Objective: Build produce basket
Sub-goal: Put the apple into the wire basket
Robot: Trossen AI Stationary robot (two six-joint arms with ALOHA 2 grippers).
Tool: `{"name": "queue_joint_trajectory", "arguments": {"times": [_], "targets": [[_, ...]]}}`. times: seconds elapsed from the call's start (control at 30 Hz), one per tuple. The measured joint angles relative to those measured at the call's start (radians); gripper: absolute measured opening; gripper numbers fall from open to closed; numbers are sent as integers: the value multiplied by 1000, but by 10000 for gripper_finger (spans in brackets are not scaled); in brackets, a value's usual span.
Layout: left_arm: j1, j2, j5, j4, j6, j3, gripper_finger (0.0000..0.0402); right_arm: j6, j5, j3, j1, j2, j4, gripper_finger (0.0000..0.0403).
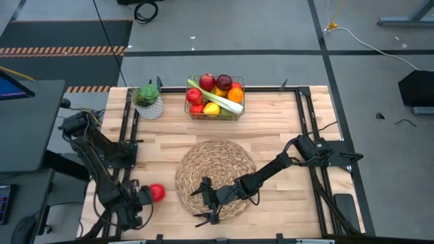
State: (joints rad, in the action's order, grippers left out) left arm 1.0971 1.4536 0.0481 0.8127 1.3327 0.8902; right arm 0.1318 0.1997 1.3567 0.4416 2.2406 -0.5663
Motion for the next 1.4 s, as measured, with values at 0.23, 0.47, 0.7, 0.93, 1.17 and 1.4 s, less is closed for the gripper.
{"name": "queue_joint_trajectory", "arguments": {"times": [0.23, 0.47, 0.7, 0.93, 1.17, 1.4], "targets": [[-17, 0, 13, 251, -63, 0, 9, 0, 0, 0, -2, 0, 0, 396], [-20, 0, 256, 278, -109, 0, 9, 0, 0, 0, -7, 0, 0, 396], [-63, 0, 177, 187, -171, 0, 9, 0, 0, 0, -7, 0, 0, 396], [-83, 0, 176, 126, -179, 0, 9, 0, 0, 0, -7, 0, 7, 396], [-86, 0, 176, 22, -227, 0, 9, 0, 0, 0, -7, 0, 24, 396], [-84, 0, 176, 7, -219, 0, 9, -1, 0, 0, -7, 0, 24, 396]]}}
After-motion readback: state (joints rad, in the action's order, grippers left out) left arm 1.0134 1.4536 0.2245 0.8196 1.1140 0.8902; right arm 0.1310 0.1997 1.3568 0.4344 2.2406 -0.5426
